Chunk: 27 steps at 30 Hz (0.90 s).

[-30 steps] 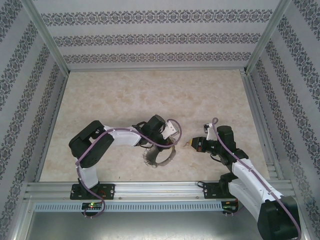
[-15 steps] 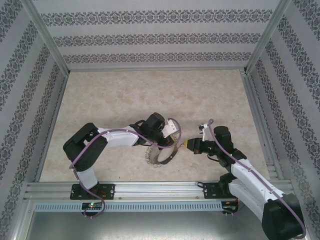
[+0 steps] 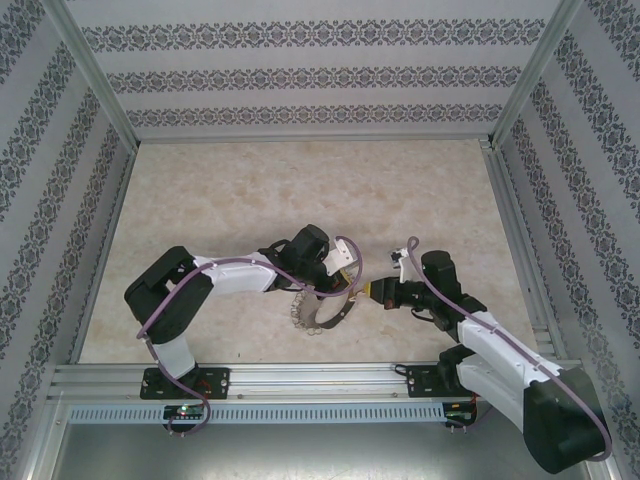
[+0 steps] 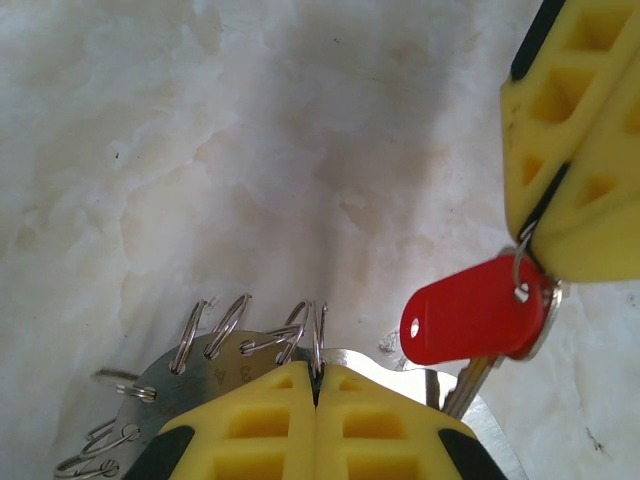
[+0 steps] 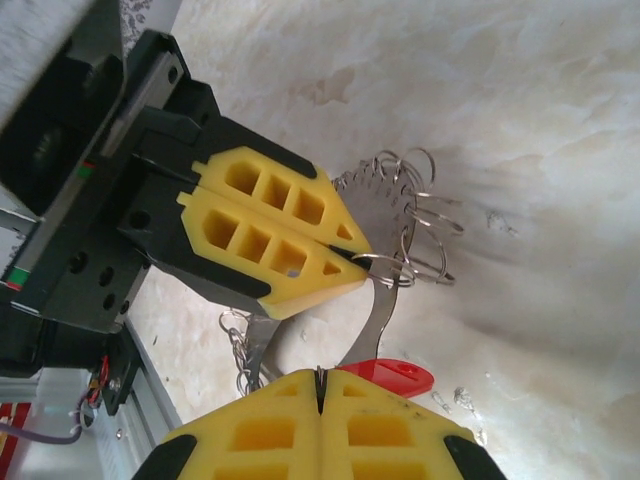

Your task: Put the keys on the keyring

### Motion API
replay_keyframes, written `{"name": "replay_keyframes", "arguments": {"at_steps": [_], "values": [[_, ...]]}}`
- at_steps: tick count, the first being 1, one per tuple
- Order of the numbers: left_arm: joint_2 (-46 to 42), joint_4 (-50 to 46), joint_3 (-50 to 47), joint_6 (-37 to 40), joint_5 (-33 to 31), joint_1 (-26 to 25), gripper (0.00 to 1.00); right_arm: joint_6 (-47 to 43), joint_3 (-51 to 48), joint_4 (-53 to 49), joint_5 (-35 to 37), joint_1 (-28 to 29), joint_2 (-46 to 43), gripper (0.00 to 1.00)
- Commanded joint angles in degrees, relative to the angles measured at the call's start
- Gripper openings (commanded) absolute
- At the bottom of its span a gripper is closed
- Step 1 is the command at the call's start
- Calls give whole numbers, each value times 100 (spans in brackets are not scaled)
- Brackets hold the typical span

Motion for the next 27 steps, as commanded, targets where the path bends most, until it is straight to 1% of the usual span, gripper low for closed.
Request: {"name": "replay_keyframes", "arguments": {"at_steps": [1,9,11,13,16,19,22,24,27], "values": [[-235,-38,115,166,78,-61,0,-166,113,237,-138,75,94,0],[-332,-51,81,248,28,-65,0,-405,330,169,12,219,318,0],[-365,-109,91,302,-24,-67,0,-579,468,-32,76,233,350,0],[-401,-143,90,340,-102,-67,0,-868,738,-451,402,250,316,0],[-487,-141,50,375,-265,-62,0,-943,841,-902,1057,229,120,0],[-556,-157,37,427,-443,-63,0,-909,851,-1341,1472,220,-144,0],[-587,-170,56,506,-601,-66,0,-738,753,-1678,1830,198,-603,0],[-579,-178,85,533,-654,-61,0,-656,715,-1845,1951,173,-883,0],[-543,-147,113,534,-684,-61,0,-523,633,-1880,1861,79,-1188,0]]}}
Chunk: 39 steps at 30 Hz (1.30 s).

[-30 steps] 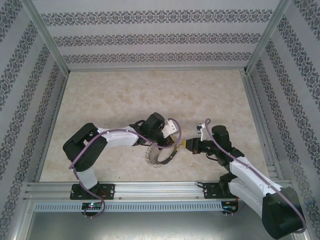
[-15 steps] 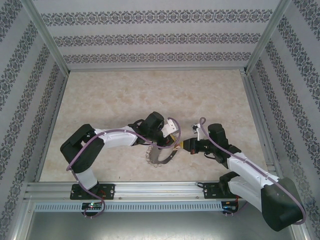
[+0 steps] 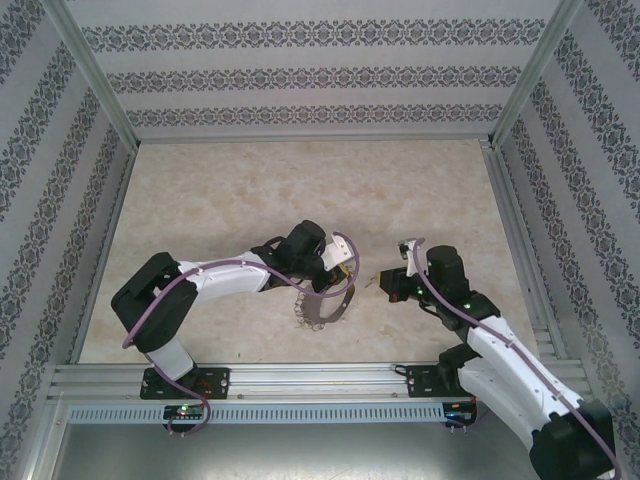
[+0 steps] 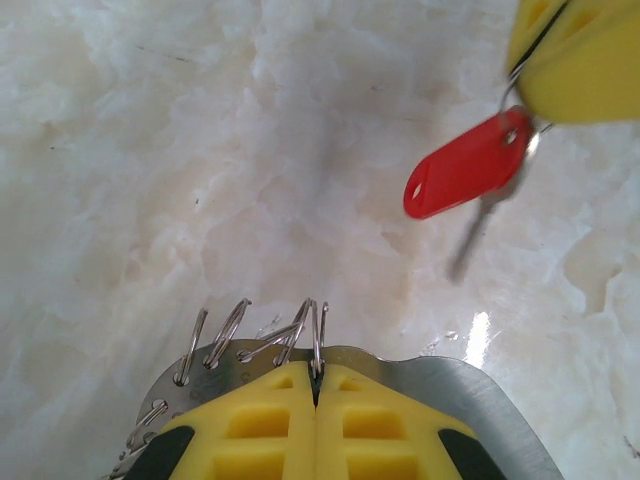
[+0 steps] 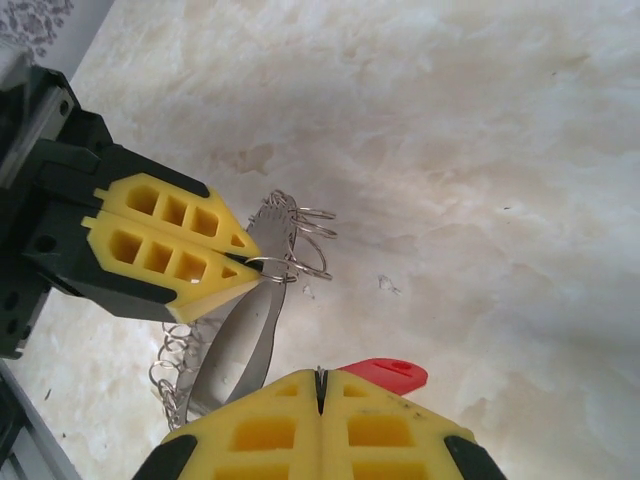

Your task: Put the keys on the keyring

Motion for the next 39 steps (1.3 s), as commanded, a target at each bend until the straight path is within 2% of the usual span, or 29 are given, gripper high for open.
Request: {"name": "replay_keyframes", "arguments": {"at_steps": [1,19,26,39], "values": [[-82,-17,124,157,-120,-61,0,133,-124,-249,104,-121,-212,0],[-71,216,218,166,213,-61,0,-126,-66,1456,-1603,-139,1269,0],[-67,216,230,145,260,-68,0,-233,88,1766,-1650,-58,1767,0],[-25,212,254,117,326,-69,0,-389,350,1846,-1653,-38,2132,0]]}}
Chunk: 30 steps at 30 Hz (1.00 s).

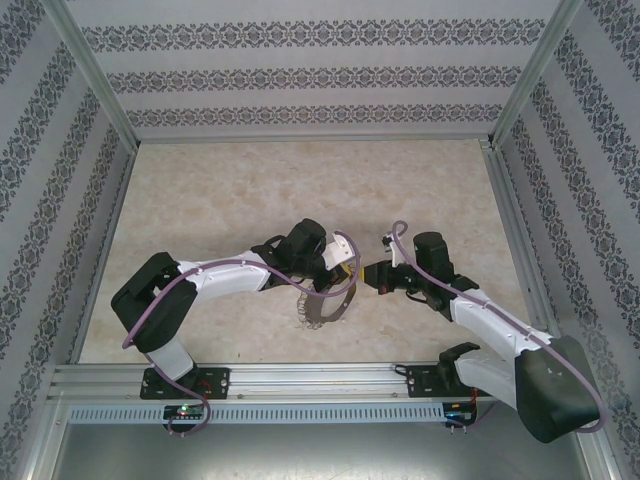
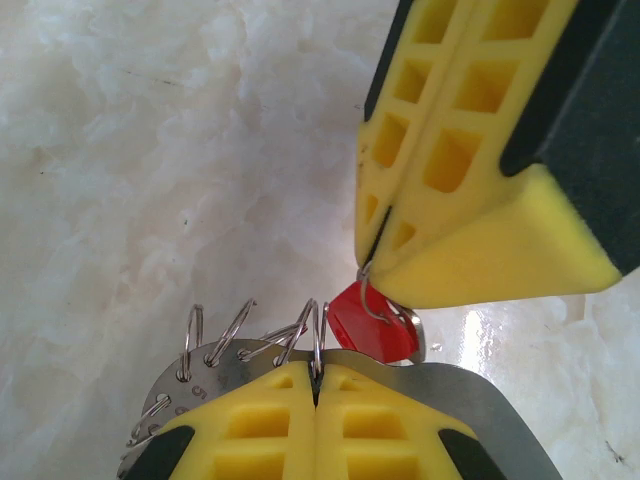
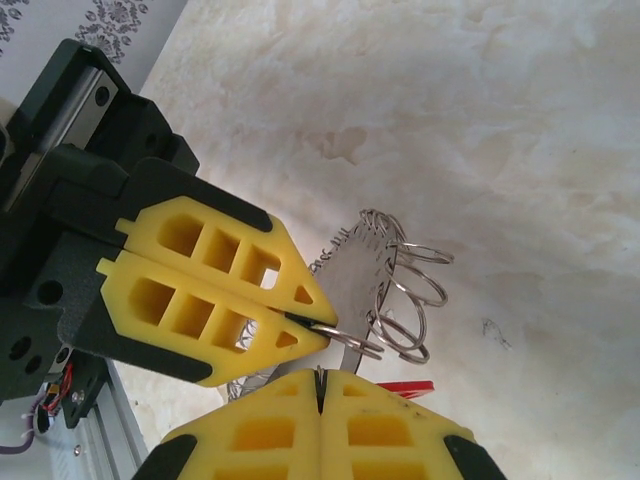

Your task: Put the keys on the keyring

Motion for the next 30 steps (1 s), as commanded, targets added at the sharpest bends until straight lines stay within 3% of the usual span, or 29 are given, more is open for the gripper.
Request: {"name": "replay_keyframes", "arguments": {"at_steps": [1,30], "values": [[-21,183,186,73,130,-69,0,-228,203,163,-117,58,138,0],[-32,186,199,62,240,-78,0,-183,399,282,424,-115,761,0]]}}
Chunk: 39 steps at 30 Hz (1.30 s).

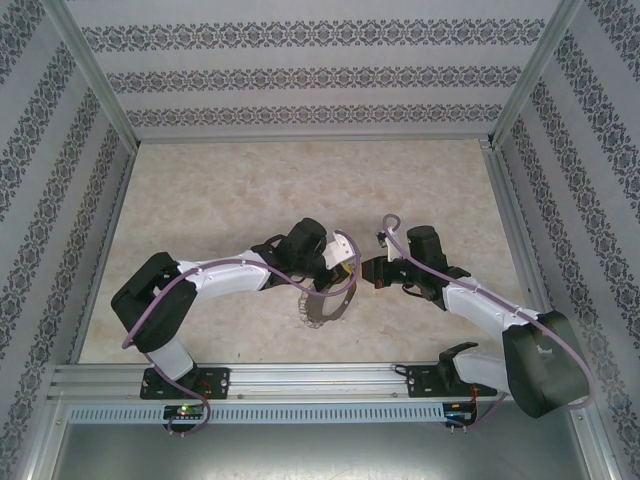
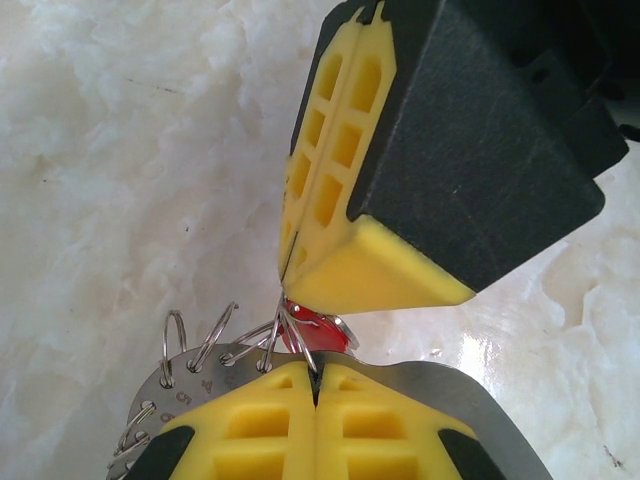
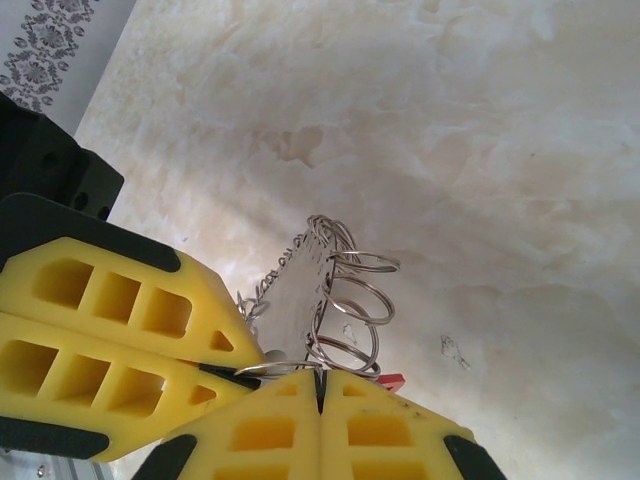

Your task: Put the keys on the keyring

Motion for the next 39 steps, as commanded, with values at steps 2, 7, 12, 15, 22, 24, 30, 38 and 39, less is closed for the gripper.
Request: {"name": "replay_keyframes", "arguments": {"at_steps": [2,7,12,15,22,24,30,38,39], "values": [[-29,186,162,57,217,-78,0,-55,126,198,174,-129,57,0],[-60,214,145,48,175,-87,0,-22,115,176,119,-133,125,0],[-74,327,116,-36,138,-80,0,116,53,213,-86,-134,254,0],[-66,429,87,-81,103,-87,0,195,4,224,-243,-129,240,0],[-38,537,66,-127,59,-87,0,303,-21,43,-515,-76,189,0],[-34,547,60,-127,41,-88,0,339,-52,28,-492,-61,164,0],[10,722,-19,-178,1,-93,0,554,-83,-63,-487,-61,197,0],[46,717,17,-180,32,-87,0,698,-213,-134,-483,-84,-39,6],[54,705,21,-180,32,-87,0,708,-243,-152,-470,-115,-109,11]]}}
